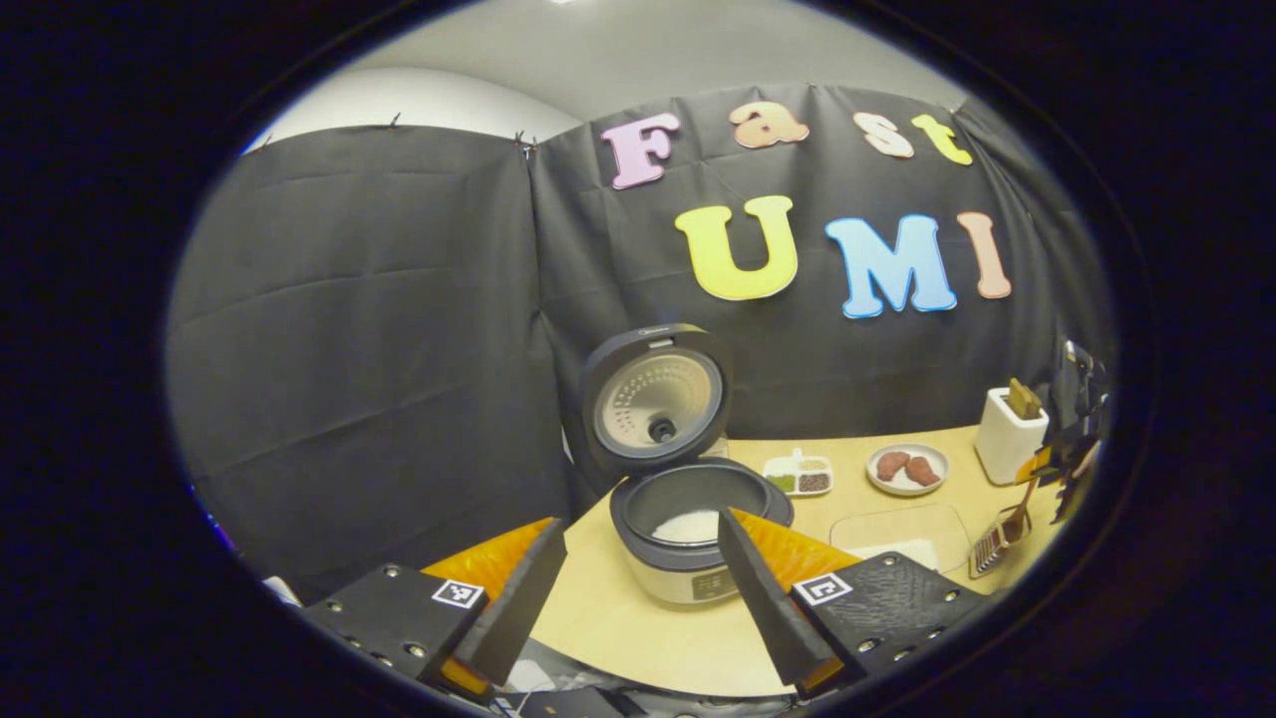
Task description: Close the left gripper, press the button to open the rice cooker; take a wooden spoon from the chopstick holder with the right hand, scoop a spoonful of rice and pour it into the rice cooker, then put the wooden spoon back into the chopstick holder.
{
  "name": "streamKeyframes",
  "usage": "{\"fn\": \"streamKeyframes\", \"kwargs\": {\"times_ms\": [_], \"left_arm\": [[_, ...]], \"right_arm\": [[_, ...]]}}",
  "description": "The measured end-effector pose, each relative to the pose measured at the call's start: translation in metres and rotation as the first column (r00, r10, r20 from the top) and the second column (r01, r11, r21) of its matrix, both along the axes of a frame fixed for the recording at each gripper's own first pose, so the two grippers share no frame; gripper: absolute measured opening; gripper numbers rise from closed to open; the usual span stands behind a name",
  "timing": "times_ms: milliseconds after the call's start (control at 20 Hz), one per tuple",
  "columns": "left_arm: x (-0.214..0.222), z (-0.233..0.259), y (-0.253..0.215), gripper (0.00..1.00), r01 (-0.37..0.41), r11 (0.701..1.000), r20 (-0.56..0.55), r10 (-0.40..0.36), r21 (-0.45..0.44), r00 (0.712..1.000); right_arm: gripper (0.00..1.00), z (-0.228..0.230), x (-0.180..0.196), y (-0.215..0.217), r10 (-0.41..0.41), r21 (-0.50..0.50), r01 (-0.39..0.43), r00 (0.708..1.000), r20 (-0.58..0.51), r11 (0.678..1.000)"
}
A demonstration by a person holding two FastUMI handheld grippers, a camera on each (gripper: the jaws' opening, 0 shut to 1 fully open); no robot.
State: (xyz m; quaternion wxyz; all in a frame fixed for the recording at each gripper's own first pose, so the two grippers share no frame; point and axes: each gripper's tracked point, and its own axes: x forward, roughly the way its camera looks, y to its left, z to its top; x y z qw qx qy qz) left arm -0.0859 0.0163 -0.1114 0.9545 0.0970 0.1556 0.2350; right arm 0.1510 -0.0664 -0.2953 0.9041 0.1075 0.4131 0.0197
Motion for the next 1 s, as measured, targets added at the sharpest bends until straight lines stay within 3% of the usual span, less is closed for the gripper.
{"fn": "streamKeyframes", "kwargs": {"times_ms": [200,300,450,500,550,600,650,800,1000], "left_arm": [[-0.01,-0.01,0.0,0.96,-0.01,1.0,-0.035,0.011,0.022,0.999],[-0.016,-0.011,-0.001,0.97,-0.019,1.0,-0.04,0.019,0.006,0.999],[-0.023,-0.024,0.001,0.97,-0.046,0.998,-0.051,0.044,-0.04,0.998],[-0.026,-0.026,0.003,0.98,-0.055,0.997,-0.055,0.052,-0.048,0.997],[-0.028,-0.027,0.005,0.96,-0.065,0.997,-0.055,0.063,-0.049,0.997],[-0.029,-0.027,0.006,0.96,-0.071,0.996,-0.054,0.069,-0.048,0.996],[-0.029,-0.027,0.006,0.96,-0.076,0.996,-0.052,0.074,-0.049,0.996],[-0.029,-0.031,0.002,0.96,-0.079,0.995,-0.056,0.075,-0.062,0.996],[-0.019,-0.034,-0.008,0.97,-0.056,0.996,-0.057,0.052,-0.07,0.997]], "right_arm": [[0.98,-0.009,0.012,0.002,0.002,0.024,-0.001,1.0,-0.018,1.0],[0.88,-0.015,0.018,-0.001,-0.014,0.028,0.015,0.999,-0.03,0.999],[0.83,-0.021,0.03,-0.006,-0.049,0.056,0.052,0.998,-0.05,0.997],[0.67,-0.02,0.03,-0.006,-0.056,0.08,0.06,0.997,-0.059,0.995],[0.65,-0.02,0.031,-0.005,-0.063,0.102,0.069,0.996,-0.063,0.992],[0.31,-0.017,0.028,-0.005,-0.07,0.114,0.08,0.994,-0.085,0.99],[0.37,-0.017,0.02,-0.004,-0.068,0.134,0.083,0.991,-0.115,0.987],[0.28,-0.02,0.021,0.0,-0.132,0.192,0.157,0.982,-0.136,0.969],[0.25,0.001,0.01,0.001,-0.112,0.211,0.131,0.989,-0.101,0.969]]}}
